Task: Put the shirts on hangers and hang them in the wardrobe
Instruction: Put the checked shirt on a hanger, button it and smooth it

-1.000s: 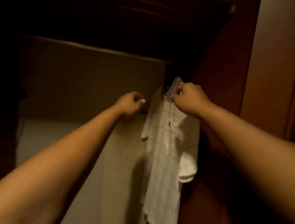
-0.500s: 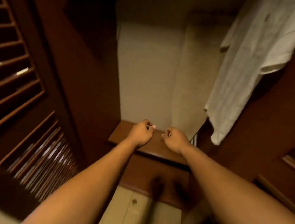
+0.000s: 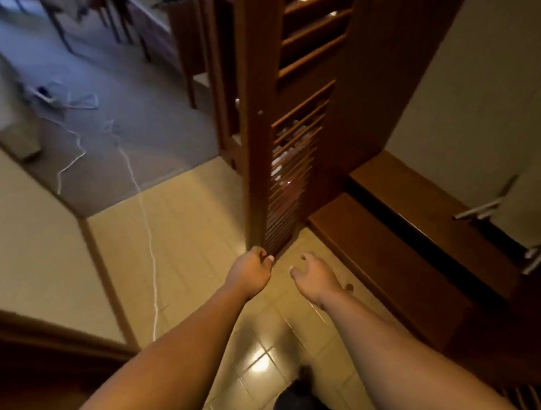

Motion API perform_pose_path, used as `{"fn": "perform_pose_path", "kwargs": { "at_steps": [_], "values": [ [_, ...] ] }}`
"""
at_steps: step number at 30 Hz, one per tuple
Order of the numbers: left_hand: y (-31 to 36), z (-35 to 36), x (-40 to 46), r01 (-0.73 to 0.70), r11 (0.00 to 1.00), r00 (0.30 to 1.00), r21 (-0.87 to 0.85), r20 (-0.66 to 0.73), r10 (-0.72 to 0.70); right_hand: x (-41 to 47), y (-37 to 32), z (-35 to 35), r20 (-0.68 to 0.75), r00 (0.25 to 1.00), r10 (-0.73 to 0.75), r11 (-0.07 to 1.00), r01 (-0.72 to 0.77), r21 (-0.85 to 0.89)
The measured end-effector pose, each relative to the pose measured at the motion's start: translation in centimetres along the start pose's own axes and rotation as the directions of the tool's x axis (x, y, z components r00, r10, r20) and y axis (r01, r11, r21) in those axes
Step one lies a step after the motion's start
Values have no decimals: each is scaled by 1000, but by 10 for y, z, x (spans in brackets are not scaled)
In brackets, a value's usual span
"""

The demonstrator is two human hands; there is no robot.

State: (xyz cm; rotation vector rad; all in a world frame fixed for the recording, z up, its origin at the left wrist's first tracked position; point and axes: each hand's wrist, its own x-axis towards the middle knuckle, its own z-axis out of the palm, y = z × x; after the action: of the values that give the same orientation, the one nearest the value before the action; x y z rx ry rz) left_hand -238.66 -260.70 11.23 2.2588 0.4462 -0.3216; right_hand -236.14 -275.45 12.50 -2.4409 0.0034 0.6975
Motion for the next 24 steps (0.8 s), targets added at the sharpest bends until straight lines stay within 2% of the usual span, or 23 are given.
{"fn": "perform_pose_path", "kwargs": {
  "at_steps": [6, 12, 19, 24],
  "values": [
    [-75, -73, 5, 142, 988, 977, -61, -149, -150, 11, -94, 58, 117, 979, -166, 983, 174, -55],
    [-116, -144, 47, 219, 969, 937, -116, -252, -242, 68, -183, 84, 170, 947, -274, 948, 296, -117],
    [-138, -227, 111, 239, 961, 897, -142, -348, -274, 142, -286, 83, 196, 911, -362, 907, 393, -152],
    [-147, -296, 189, 235, 966, 887, -109, -383, -259, 215, -369, 78, 165, 903, -398, 887, 424, -185]
  ]
}}
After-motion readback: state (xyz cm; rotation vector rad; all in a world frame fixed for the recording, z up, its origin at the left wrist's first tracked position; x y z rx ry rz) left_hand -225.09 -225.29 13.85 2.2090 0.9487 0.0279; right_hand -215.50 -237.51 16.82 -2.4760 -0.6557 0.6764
